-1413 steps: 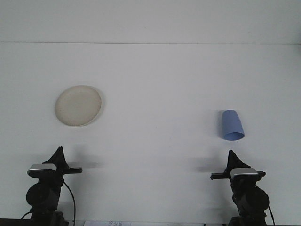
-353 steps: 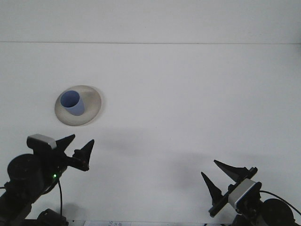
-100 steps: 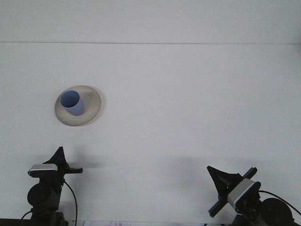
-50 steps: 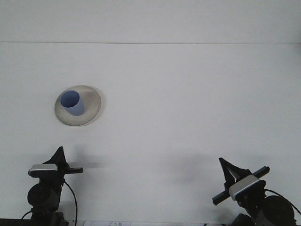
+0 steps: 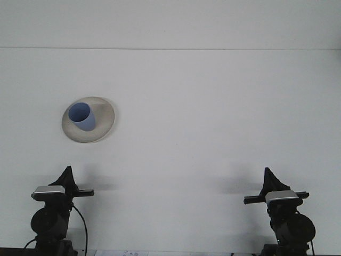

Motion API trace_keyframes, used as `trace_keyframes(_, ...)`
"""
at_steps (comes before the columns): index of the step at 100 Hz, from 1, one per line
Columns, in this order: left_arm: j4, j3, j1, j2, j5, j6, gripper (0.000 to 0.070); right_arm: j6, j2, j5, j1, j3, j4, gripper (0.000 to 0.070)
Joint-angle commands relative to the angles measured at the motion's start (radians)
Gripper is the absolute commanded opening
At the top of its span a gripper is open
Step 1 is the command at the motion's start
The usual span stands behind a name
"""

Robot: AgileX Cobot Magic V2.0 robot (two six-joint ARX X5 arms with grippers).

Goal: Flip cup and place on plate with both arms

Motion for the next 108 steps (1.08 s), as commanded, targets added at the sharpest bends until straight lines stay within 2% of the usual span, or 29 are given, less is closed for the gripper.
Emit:
trace_keyframes(1, 0.010, -0.019, 0.000, -0.002, 0.001, 0.013, 0.0015, 0.053, -0.004, -0.003, -0.009, -0.027, 0.047, 0.0006)
trace_keyframes(37, 0.010, -0.019, 0.000, -0.002, 0.001, 0.013, 0.0016, 0.090, -0.004, 0.014, -0.015, -0.068, 0.047, 0.0006)
trace_keyframes(108, 0.010, -0.019, 0.000, -0.002, 0.001, 0.013, 0.0015, 0.090, -0.004, 0.015, -0.015, -0.068, 0.084, 0.0006)
